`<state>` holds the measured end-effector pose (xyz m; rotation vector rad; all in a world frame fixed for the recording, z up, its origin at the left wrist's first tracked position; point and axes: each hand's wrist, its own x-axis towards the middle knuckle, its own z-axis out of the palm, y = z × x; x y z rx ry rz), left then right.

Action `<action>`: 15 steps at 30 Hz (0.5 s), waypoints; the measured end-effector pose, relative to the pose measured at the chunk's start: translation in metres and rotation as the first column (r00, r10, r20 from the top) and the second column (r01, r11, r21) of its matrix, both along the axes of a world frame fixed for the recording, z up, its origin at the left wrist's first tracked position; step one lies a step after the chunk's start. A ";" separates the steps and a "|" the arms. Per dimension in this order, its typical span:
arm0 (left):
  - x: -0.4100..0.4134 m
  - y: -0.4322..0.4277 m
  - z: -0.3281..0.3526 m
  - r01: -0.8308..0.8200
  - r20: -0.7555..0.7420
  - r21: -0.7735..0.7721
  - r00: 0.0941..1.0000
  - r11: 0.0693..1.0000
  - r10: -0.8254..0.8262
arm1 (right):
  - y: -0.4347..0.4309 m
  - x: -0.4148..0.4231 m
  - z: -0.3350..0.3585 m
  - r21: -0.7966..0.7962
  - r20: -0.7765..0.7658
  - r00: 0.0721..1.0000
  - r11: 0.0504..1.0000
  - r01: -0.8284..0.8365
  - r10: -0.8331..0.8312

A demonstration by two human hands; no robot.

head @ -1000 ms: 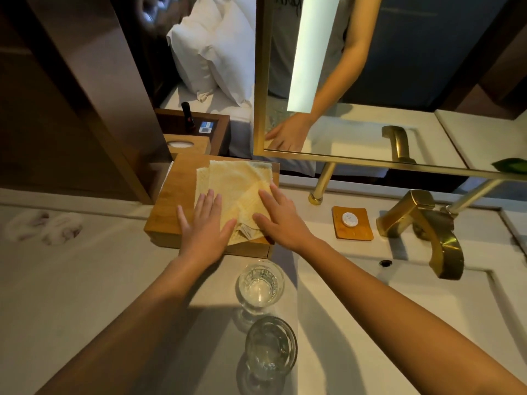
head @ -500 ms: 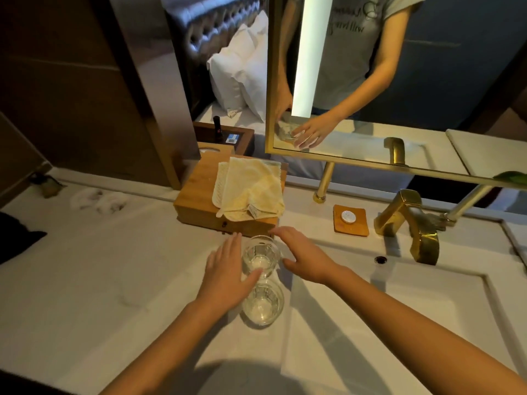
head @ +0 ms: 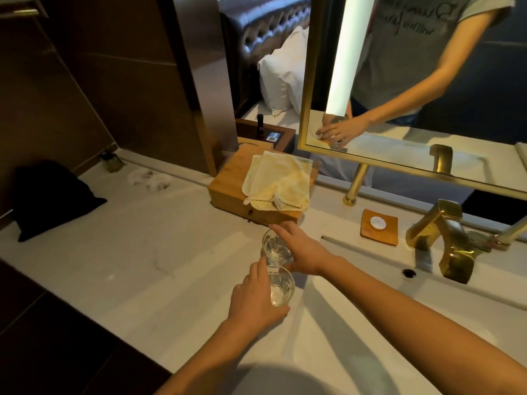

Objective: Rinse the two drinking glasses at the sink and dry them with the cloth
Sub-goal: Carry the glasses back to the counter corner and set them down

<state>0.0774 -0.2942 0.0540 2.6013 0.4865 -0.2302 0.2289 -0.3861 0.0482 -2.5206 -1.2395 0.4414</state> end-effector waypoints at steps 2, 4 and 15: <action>0.001 -0.001 -0.001 0.003 -0.006 0.037 1.000 0.999 -0.003 | 0.002 0.000 0.000 -0.027 0.042 0.999 0.999 -0.019 0.020; 0.005 -0.002 -0.001 0.012 -0.020 0.085 1.000 0.996 -0.010 | 0.006 0.001 0.000 -0.053 0.059 0.997 0.998 -0.045 0.048; 0.010 0.009 0.004 0.131 -0.087 0.115 0.989 0.985 -0.121 | 0.017 0.005 0.013 -0.207 0.141 0.983 0.974 -0.089 0.119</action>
